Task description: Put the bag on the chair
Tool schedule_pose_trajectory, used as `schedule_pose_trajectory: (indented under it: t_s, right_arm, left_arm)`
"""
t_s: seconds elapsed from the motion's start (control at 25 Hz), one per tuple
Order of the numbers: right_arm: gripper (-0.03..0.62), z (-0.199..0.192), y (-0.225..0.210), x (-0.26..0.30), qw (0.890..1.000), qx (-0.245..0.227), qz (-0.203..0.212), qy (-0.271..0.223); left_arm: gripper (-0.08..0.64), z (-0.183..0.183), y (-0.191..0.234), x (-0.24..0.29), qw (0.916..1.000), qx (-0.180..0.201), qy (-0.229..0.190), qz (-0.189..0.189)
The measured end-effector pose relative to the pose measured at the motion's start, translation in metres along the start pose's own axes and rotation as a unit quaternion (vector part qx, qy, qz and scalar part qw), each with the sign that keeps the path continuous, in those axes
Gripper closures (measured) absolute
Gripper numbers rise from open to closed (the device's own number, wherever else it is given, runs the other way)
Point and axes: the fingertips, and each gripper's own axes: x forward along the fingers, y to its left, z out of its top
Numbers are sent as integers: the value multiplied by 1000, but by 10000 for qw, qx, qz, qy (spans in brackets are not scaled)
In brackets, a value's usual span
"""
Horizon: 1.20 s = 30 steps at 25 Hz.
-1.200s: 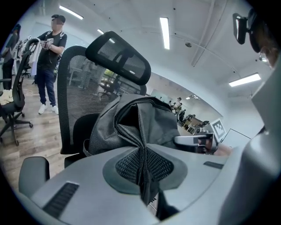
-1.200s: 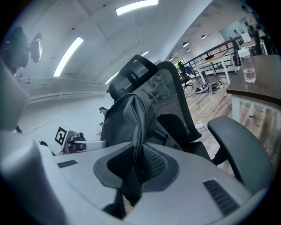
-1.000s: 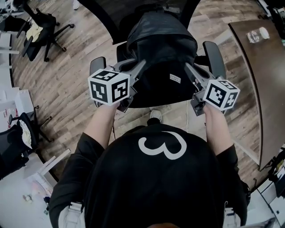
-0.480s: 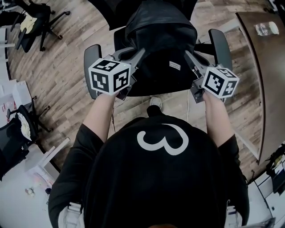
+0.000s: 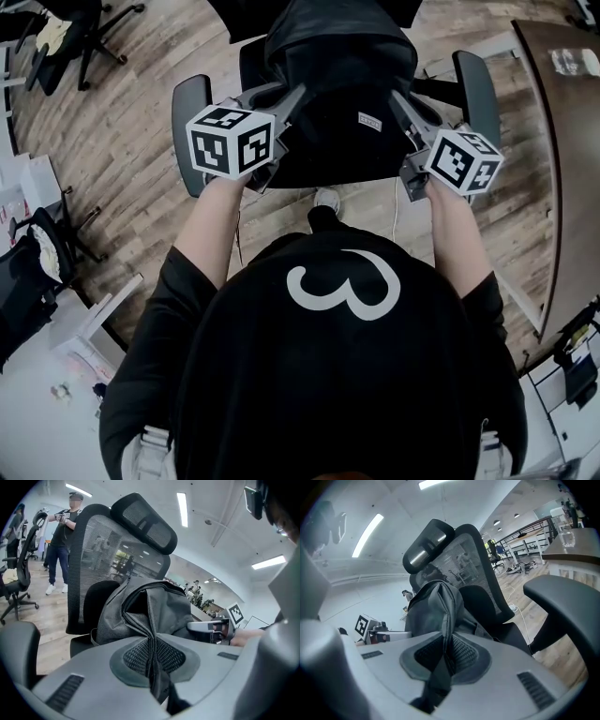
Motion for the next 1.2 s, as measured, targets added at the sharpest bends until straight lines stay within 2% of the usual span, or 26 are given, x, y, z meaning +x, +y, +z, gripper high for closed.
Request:
schedule_pose_trajectory:
  t_s: [0.4, 0.68, 0.92, 1.2]
  right_arm:
    - [534, -9, -9, 9, 9997, 116, -31, -193]
    - [534, -13, -12, 11, 9999, 70, -27, -149]
    - [531, -13, -12, 9, 10000, -23, -4, -91]
    - [523, -13, -10, 11, 10000, 9, 83, -26]
  left_arm:
    - [515, -10, 11, 10, 9994, -329, -7, -120]
    - [515, -17, 18, 15, 9992, -391, 72, 78]
    - [512, -16, 19, 15, 9980, -631, 32, 70]
    - [491, -17, 24, 15, 9979, -588, 61, 266]
